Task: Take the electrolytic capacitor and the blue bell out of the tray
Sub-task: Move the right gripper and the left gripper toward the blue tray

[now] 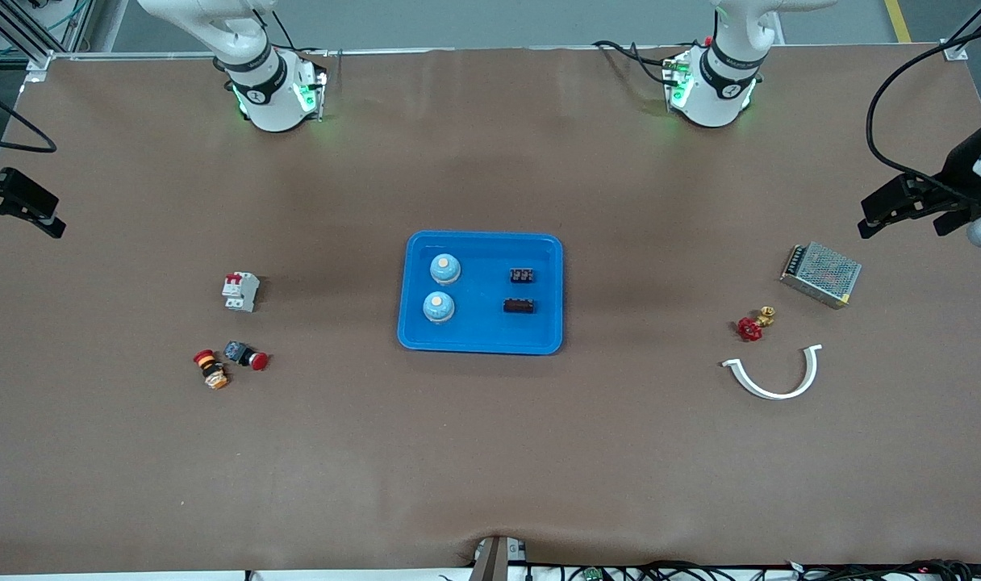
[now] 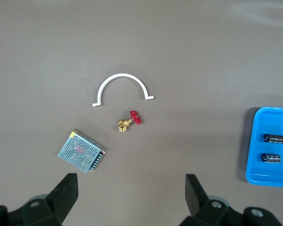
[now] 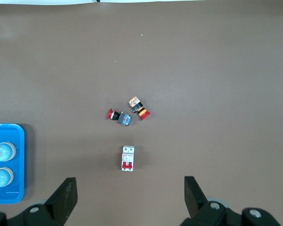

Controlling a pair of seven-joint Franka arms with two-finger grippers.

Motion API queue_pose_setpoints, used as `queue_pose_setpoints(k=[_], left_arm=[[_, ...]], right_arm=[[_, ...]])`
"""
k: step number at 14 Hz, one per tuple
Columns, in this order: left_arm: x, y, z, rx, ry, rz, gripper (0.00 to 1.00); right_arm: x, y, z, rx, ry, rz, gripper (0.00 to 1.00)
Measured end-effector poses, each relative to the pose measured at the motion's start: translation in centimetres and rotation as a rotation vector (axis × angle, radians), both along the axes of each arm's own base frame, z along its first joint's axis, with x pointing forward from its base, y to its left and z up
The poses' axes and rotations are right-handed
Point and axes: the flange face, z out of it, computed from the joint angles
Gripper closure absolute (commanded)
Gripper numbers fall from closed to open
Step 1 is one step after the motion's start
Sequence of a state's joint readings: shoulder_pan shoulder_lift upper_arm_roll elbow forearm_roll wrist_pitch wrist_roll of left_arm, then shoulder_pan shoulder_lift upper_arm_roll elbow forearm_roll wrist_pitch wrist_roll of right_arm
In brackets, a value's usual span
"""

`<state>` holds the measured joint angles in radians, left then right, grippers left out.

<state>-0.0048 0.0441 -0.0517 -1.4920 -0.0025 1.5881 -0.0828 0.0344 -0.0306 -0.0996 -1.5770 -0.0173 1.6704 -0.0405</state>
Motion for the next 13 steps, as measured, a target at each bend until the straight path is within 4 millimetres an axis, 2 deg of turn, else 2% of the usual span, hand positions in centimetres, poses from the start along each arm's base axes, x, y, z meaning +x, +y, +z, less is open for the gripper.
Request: queue_pose_setpoints(k=[7, 11, 13], left_arm=[[0.0, -0.2, -0.1, 0.0, 0.001, -0.004, 0.0], [0.0, -1.5, -0.6, -0.003, 0.013, -0.024, 0.0], [0.0, -2.8, -1.2, -0.014, 0.026, -0.02, 0.0]], right_arm=[[0.0, 0.0, 0.0, 0.0, 0.0, 0.0, 0.0], [0.1, 0.0, -0.1, 0.0, 0.002, 0.0, 0.0], [0.2, 0.1, -0.3, 0.0, 0.006, 0.001, 0.0]])
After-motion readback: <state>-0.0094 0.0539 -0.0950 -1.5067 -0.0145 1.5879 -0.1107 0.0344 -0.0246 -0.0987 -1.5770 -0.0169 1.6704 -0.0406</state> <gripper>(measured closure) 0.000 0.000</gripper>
